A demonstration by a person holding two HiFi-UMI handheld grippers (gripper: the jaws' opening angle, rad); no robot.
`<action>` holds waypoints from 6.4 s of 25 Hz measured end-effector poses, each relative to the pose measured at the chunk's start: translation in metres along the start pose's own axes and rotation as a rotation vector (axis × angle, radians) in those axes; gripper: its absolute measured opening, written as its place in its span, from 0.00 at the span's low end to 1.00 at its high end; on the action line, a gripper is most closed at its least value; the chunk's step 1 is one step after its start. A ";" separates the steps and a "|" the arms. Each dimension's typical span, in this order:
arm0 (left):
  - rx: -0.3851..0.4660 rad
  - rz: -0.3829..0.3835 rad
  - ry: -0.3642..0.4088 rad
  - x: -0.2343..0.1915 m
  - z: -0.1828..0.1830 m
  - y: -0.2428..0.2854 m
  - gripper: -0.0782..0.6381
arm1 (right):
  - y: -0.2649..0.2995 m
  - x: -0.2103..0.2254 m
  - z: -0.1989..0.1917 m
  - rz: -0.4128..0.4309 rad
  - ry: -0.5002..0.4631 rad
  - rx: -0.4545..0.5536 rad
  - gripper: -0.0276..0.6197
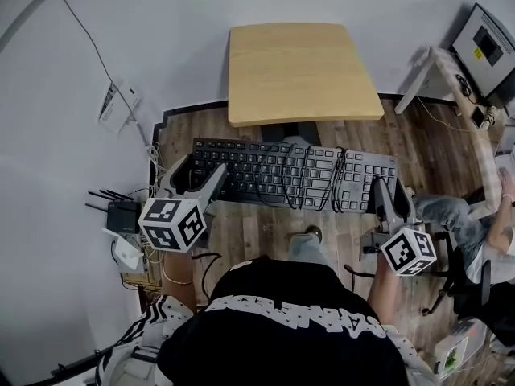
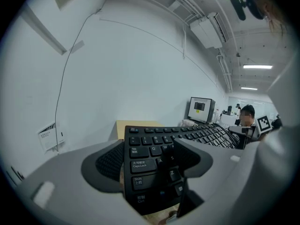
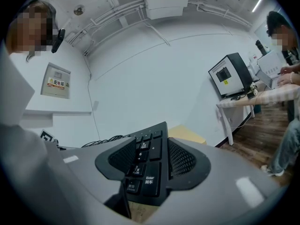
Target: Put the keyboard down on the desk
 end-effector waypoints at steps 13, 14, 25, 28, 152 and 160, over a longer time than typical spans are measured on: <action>0.030 0.007 0.000 0.000 -0.002 -0.003 0.55 | 0.000 0.000 -0.001 0.024 -0.003 0.023 0.37; 0.029 0.006 -0.001 0.000 -0.002 -0.003 0.55 | 0.000 0.000 0.000 0.022 -0.003 0.021 0.37; -0.017 -0.022 -0.018 -0.002 0.005 0.009 0.55 | -0.005 -0.003 0.001 -0.040 0.016 -0.007 0.37; -0.036 -0.034 -0.017 -0.004 0.011 0.012 0.55 | -0.007 -0.006 0.004 -0.058 0.023 -0.007 0.37; 0.004 0.050 -0.126 -0.010 -0.010 0.008 0.49 | 0.002 0.000 0.004 -0.037 0.010 -0.069 0.37; 0.074 0.008 -0.104 -0.013 0.030 -0.017 0.49 | -0.016 -0.037 0.034 -0.024 -0.014 0.010 0.37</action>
Point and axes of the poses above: the fingertips, and each gripper's own axes: y forward along the fingers, x to its right, z out of its top, the point moved 3 cm from there along -y, backward along the fingers, and after that the axes turned 11 degrees about x, right-handed, at the moved point
